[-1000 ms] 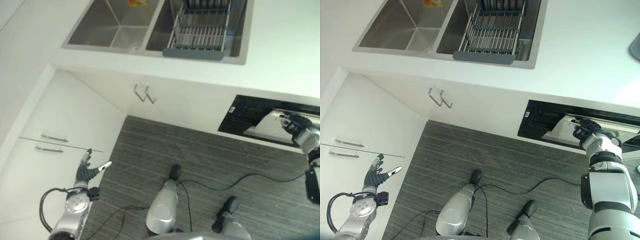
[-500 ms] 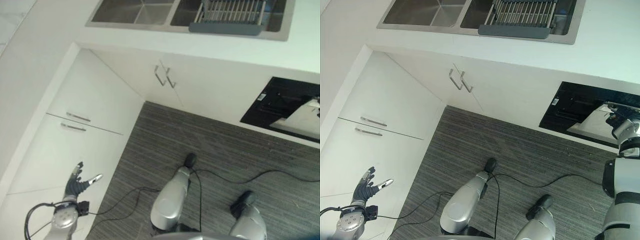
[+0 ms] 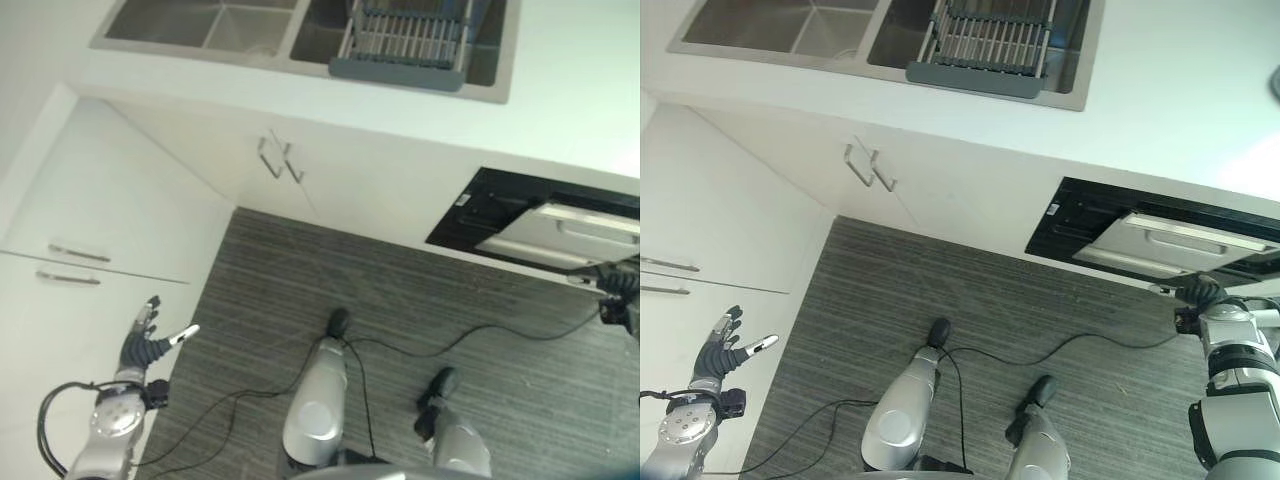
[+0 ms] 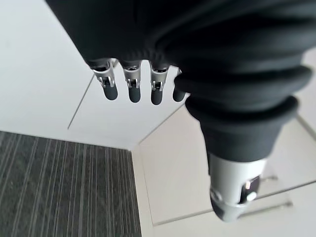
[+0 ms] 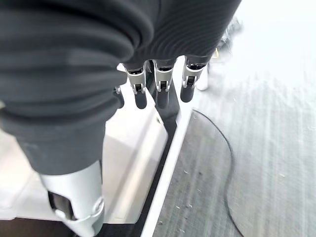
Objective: Place the dishes in the dishwasher.
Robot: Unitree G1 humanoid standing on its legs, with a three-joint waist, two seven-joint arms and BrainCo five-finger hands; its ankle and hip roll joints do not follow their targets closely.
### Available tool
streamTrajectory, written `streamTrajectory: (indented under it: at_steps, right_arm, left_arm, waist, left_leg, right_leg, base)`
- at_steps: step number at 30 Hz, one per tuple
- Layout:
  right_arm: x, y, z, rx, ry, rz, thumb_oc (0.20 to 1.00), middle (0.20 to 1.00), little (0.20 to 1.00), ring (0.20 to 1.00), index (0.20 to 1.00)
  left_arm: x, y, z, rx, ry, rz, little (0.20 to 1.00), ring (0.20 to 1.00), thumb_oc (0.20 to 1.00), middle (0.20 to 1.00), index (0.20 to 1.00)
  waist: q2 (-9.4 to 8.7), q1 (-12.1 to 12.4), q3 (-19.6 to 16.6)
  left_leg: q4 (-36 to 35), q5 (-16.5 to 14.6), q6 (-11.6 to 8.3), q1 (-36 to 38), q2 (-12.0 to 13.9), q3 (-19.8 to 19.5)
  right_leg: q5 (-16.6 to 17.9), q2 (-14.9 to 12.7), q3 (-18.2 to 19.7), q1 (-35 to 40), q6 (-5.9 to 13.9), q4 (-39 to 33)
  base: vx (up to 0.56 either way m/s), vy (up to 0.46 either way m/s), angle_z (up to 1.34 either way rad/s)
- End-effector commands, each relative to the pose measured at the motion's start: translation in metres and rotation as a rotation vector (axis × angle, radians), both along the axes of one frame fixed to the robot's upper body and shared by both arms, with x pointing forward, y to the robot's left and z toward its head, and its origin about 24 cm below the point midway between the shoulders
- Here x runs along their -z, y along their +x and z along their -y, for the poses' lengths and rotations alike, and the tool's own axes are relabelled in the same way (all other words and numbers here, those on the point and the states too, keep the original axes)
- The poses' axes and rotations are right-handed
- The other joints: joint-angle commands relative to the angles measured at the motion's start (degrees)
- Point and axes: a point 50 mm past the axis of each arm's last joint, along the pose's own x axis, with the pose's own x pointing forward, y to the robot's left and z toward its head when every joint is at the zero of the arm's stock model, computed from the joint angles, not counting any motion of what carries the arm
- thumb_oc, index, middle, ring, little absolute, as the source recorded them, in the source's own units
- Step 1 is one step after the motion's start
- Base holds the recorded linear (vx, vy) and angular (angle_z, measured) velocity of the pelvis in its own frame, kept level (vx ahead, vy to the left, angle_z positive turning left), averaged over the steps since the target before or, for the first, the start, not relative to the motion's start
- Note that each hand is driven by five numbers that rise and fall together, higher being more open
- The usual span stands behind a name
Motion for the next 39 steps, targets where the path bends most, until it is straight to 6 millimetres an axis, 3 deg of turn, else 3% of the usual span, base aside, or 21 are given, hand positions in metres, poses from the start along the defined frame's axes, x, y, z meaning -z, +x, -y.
streamTrajectory:
  at_steps: [1,4,6,11,12,13,14,15,16,17,19,24,27,28,29,32,36,39]
  right_arm:
    - [0.005,0.003,-0.029,0.044,-0.313,0.136,1.0,1.0,1.0,1.0,1.0]
    - [0.062,-0.022,-0.065,-0.009,-0.194,0.071,1.0,1.0,1.0,1.0,1.0]
    - [0.09,-0.034,-0.082,-0.069,-0.104,0.0,1.0,1.0,1.0,1.0,1.0]
    - [0.118,-0.048,-0.104,-0.179,-0.002,-0.09,1.0,1.0,1.0,1.0,1.0]
    - [0.136,-0.059,-0.118,-0.283,0.032,-0.185,1.0,1.0,1.0,1.0,1.0]
    - [0.147,-0.072,-0.122,-0.302,0.06,-0.227,1.0,1.0,1.0,1.0,1.0]
    - [0.161,-0.09,-0.121,-0.26,0.126,-0.278,1.0,1.0,1.0,1.0,1.0]
    - [0.166,-0.096,-0.12,-0.23,0.166,-0.296,1.0,1.0,1.0,1.0,1.0]
    - [0.171,-0.106,-0.115,-0.181,0.242,-0.312,1.0,1.0,1.0,1.0,1.0]
    - [0.176,-0.113,-0.113,-0.147,0.291,-0.316,1.0,1.0,1.0,1.0,1.0]
    - [0.183,-0.123,-0.114,-0.061,0.376,-0.331,1.0,1.0,1.0,1.0,1.0]
    - [0.204,-0.16,-0.126,0.007,0.553,-0.418,1.0,1.0,1.0,1.0,1.0]
    - [0.213,-0.179,-0.134,0.046,0.622,-0.48,1.0,1.0,1.0,1.0,1.0]
    - [0.217,-0.189,-0.14,0.041,0.644,-0.523,1.0,1.0,1.0,1.0,1.0]
    - [0.221,-0.197,-0.145,0.062,0.653,-0.55,1.0,1.0,1.0,1.0,1.0]
    - [0.224,-0.208,-0.143,0.104,0.655,-0.629,1.0,1.0,1.0,1.0,1.0]
    - [0.224,-0.211,-0.14,0.141,0.67,-0.659,1.0,1.0,1.0,1.0,1.0]
    - [0.225,-0.212,-0.145,0.093,0.667,-0.693,1.0,1.0,1.0,1.0,1.0]
  left_arm:
    - [-0.002,-0.007,-0.006,-0.086,0.02,0.023,1.0,1.0,1.0,1.0,1.0]
    - [0.003,-0.008,0.0,-0.111,0.001,0.016,1.0,1.0,1.0,1.0,1.0]
    - [0.007,-0.006,0.004,-0.111,-0.015,-0.004,1.0,1.0,1.0,1.0,1.0]
    - [0.024,-0.01,0.012,-0.085,-0.09,-0.089,1.0,1.0,1.0,1.0,1.0]
    - [0.052,-0.03,0.018,-0.123,-0.22,-0.206,1.0,1.0,1.0,1.0,1.0]
    - [0.063,-0.039,0.023,-0.133,-0.295,-0.231,1.0,1.0,1.0,1.0,1.0]
    - [0.076,-0.043,0.035,-0.074,-0.355,-0.287,1.0,1.0,1.0,1.0,1.0]
    - [0.082,-0.041,0.043,-0.042,-0.376,-0.308,1.0,1.0,1.0,1.0,1.0]
    - [0.091,-0.035,0.056,-0.007,-0.438,-0.354,1.0,1.0,1.0,1.0,1.0]
    - [0.094,-0.029,0.064,0.008,-0.469,-0.371,1.0,1.0,1.0,1.0,1.0]
    - [0.103,-0.023,0.075,0.026,-0.539,-0.418,1.0,1.0,1.0,1.0,1.0]
    - [0.118,-0.036,0.07,0.011,-0.529,-0.526,1.0,1.0,1.0,1.0,1.0]
    - [0.121,-0.038,0.068,-0.019,-0.561,-0.553,1.0,1.0,1.0,1.0,1.0]
    - [0.123,-0.036,0.074,0.01,-0.571,-0.581,1.0,1.0,1.0,1.0,1.0]
    - [0.126,-0.033,0.079,0.021,-0.579,-0.599,1.0,1.0,1.0,1.0,1.0]
    - [0.133,-0.038,0.089,-0.011,-0.621,-0.644,1.0,1.0,1.0,1.0,1.0]
    - [0.145,-0.064,0.095,-0.053,-0.663,-0.716,1.0,1.0,1.0,1.0,1.0]
    - [0.148,-0.072,0.097,-0.071,-0.668,-0.746,1.0,1.0,1.0,1.0,1.0]
  waist:
    - [-0.01,-0.89,-2.02]
    - [-1.22,-2.75,-3.19]
    - [-1.96,-3.16,-4.12]
    - [-3.21,-3.74,-6.72]
    - [-2.95,-4.9,-8.71]
    - [-2.46,-5.64,-9.53]
    - [-2.55,-6.57,-10.02]
    - [-3.08,-7.6,-10.1]
    - [-4.08,-9.73,-10.44]
    - [-4.4,-10.74,-10.76]
    - [-4.0,-11.71,-11.41]
    - [-3.98,-13.66,-13.53]
    - [-3.15,-15.72,-15.11]
    - [-2.61,-17.88,-15.87]
    - [-2.94,-18.62,-16.37]
    - [-3.16,-19.23,-17.59]
    - [-3.39,-19.02,-20.06]
    - [-3.37,-19.33,-20.82]
  left_leg:
    - [-0.89,-0.49,0.18,-3.97,0.86,3.77]
    - [-0.28,-1.69,0.32,-3.56,1.3,4.99]
    - [0.62,-2.46,0.33,-3.09,1.58,5.18]
    - [3.98,-3.69,-0.11,-2.42,2.95,4.8]
    - [2.1,-1.76,-1.43,0.37,6.5,5.57]
    - [-1.61,0.83,-1.76,1.86,7.65,6.93]
    - [-1.1,0.88,-1.73,2.11,7.46,8.87]
    - [1.5,-1.56,-0.71,3.16,6.91,11.82]
    - [6.16,-5.85,0.69,5.43,6.53,18.6]
    - [6.91,-7.41,0.81,7.01,5.94,20.72]
    - [1.26,-6.71,1.11,11.25,4.03,21.8]
    - [-6.88,-7.44,3.43,18.25,0.36,20.4]
    - [-11.87,-7.16,4.67,21.03,-0.61,19.31]
    - [-11.96,-7.43,5.03,20.64,-1.31,16.1]
    - [-11.96,-7.47,5.23,20.41,-2.47,15.59]
    - [-11.96,-7.38,5.08,21.08,-2.92,15.84]
    - [-11.96,-8.03,4.27,23.24,-2.29,17.78]
    - [-11.96,-8.11,4.2,24.18,-1.92,18.15]
  right_leg:
    - [-9.81,-0.32,3.9,7.5,1.78,2.21]
    - [-9.28,-0.4,5.72,8.8,2.08,0.35]
    - [-9.46,-0.26,6.22,9.78,1.98,-0.03]
    - [-11.03,0.61,6.99,11.01,0.86,1.28]
    - [-11.68,2.42,7.67,11.17,-0.73,1.8]
    - [-11.27,3.36,8.14,11.89,-0.78,0.75]
    - [-10.29,3.42,7.19,12.81,-1.04,-0.89]
    - [-9.58,2.68,5.94,12.95,-1.22,-1.47]
    - [-8.19,0.95,3.17,12.47,-1.22,-1.83]
    - [-7.44,0.26,1.93,12.41,-0.9,-1.92]
    - [-6.58,-0.83,0.75,12.06,0.4,-1.26]
    - [-2.66,-4.47,2.27,9.91,3.12,3.59]
    - [-3.27,-1.56,5.09,7.99,3.03,6.73]
    - [-6.71,4.62,9.84,6.57,1.26,5.93]
    - [-6.95,6.13,11.03,6.84,0.23,3.54]
    - [-5.97,6.98,13.1,8.53,-0.37,-0.6]
    - [-4.39,7.33,12.04,12.74,-0.58,-6.6]
    - [-5.44,8.04,12.1,13.52,-1.3,-5.93]
  base:
    - [-0.17,0.155,-0.2]
    - [-0.09,0.08,-0.36]
    - [-0.06,0.013,-0.17]
    - [0.01,-0.016,-0.1]
    - [0.11,0.031,-0.2]
    - [0.08,0.094,-0.22]
    - [-0.05,0.156,0.0]
    - [-0.15,0.254,0.68]
    - [-0.14,0.304,1.1]
    - [-0.1,0.356,1.27]
    - [0.03,0.435,1.05]
    - [0.14,0.357,0.29]
    - [0.18,0.218,-0.02]
    - [0.16,0.082,0.17]
    - [0.13,0.039,0.35]
    - [0.01,-0.082,0.79]
    - [0.01,-0.122,0.08]
    - [0.02,-0.088,-0.12]
